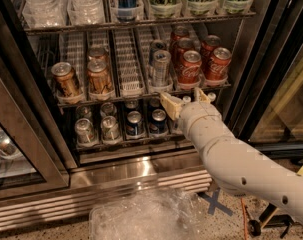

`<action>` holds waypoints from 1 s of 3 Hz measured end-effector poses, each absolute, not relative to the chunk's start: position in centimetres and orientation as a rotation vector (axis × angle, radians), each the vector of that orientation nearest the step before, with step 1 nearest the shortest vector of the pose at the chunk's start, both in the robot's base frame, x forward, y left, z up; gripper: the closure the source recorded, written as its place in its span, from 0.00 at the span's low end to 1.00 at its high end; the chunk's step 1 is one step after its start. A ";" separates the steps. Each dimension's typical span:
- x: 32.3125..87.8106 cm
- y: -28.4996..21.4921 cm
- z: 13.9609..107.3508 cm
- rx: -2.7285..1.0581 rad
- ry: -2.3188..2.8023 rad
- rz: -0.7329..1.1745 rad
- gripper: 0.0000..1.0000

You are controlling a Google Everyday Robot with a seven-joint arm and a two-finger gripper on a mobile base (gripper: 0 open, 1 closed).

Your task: Pick coke can from middle shelf of fridge

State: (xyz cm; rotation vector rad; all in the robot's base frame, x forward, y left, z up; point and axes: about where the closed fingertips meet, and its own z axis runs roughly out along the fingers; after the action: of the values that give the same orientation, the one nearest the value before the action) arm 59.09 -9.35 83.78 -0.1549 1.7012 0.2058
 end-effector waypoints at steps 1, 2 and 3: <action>60.8 -9.6 84.0 -0.154 1.682 0.201 0.30; 64.1 -8.9 81.1 -0.158 1.675 0.195 0.30; 66.2 -8.4 78.6 -0.164 1.675 0.195 0.29</action>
Offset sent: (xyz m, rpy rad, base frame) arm 0.0985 0.0222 -0.0841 0.0089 -0.0170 0.0061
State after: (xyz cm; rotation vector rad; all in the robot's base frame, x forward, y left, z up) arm 66.18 -8.37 78.64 -0.1635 1.6748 0.1954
